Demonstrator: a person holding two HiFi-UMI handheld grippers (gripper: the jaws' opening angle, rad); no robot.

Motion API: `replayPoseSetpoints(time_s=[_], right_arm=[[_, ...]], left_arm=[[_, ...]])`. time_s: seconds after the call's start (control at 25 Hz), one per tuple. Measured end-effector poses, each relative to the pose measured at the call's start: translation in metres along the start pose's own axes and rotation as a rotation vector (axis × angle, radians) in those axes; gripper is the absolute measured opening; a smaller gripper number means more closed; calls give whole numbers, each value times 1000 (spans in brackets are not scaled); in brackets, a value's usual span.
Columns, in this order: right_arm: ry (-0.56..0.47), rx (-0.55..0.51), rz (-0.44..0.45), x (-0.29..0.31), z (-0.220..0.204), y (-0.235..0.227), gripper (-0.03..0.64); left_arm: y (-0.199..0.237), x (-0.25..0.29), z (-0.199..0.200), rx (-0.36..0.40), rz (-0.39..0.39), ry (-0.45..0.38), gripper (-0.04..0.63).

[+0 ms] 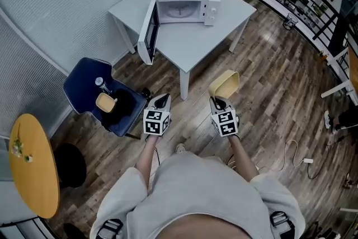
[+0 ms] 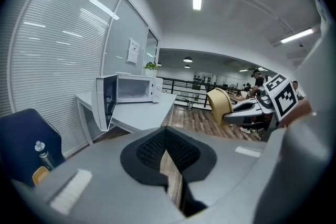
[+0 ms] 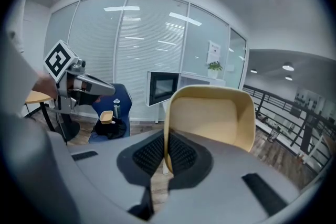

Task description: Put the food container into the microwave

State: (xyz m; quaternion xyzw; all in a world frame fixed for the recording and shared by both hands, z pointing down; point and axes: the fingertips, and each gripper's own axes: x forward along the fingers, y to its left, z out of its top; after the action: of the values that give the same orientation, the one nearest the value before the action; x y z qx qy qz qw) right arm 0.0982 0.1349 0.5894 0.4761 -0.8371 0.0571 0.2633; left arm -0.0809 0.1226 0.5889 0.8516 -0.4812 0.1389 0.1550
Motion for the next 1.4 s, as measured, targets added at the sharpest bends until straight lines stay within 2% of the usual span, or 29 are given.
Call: replayPoseSetpoints(time_s=[0.44,0.88,1.4], right_arm=[[12,4,-10,47,17,-13,15],[29,-1,5,73,14,-19,15],[27,4,52,135,33,-46,16]], left_arm=[[39,37,15,16,-22,11,9],[52,60,19,23,-38,27,9],[90,108,36,15,2,48,9]])
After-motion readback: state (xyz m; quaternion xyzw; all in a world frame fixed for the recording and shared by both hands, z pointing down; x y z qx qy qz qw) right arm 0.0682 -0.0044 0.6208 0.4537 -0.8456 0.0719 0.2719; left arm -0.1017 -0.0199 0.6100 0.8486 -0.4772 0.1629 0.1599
